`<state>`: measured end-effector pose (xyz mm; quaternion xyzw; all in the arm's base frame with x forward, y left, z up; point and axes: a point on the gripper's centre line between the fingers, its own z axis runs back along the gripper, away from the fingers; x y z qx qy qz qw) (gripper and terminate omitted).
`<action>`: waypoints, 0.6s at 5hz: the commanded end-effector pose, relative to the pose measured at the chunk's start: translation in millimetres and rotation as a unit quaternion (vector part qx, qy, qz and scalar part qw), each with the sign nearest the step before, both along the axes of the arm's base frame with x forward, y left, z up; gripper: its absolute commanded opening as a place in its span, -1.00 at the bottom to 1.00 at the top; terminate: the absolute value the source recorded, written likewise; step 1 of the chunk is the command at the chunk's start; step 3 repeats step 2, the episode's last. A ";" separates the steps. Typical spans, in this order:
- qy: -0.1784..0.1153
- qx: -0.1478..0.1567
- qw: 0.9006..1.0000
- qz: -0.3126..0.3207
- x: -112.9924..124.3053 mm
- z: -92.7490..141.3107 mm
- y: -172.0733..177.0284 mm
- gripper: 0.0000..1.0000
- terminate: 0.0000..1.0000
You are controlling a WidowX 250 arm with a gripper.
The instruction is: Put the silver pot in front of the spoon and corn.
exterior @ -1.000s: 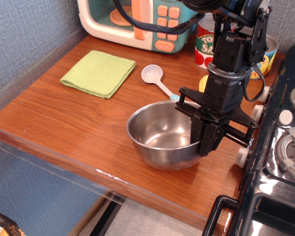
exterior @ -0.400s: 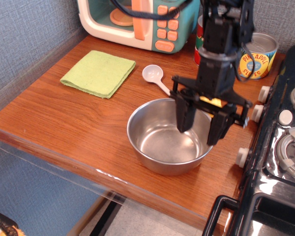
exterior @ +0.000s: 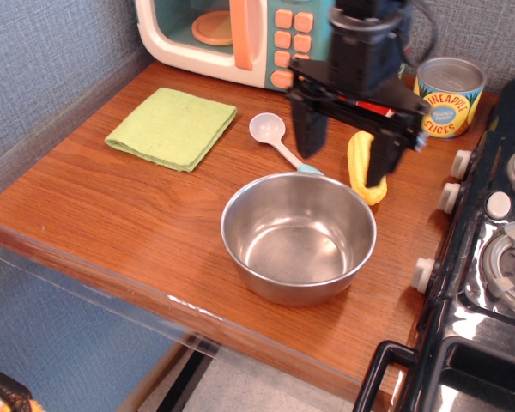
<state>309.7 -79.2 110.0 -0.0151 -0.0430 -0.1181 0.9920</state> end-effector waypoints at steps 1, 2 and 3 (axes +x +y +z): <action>-0.017 -0.009 1.000 0.011 0.0 16.5 12.5 1.00 -1.00; -0.017 -0.009 1.000 0.011 0.0 16.5 12.5 1.00 1.00; -0.017 -0.009 1.000 0.011 0.0 16.5 12.5 1.00 1.00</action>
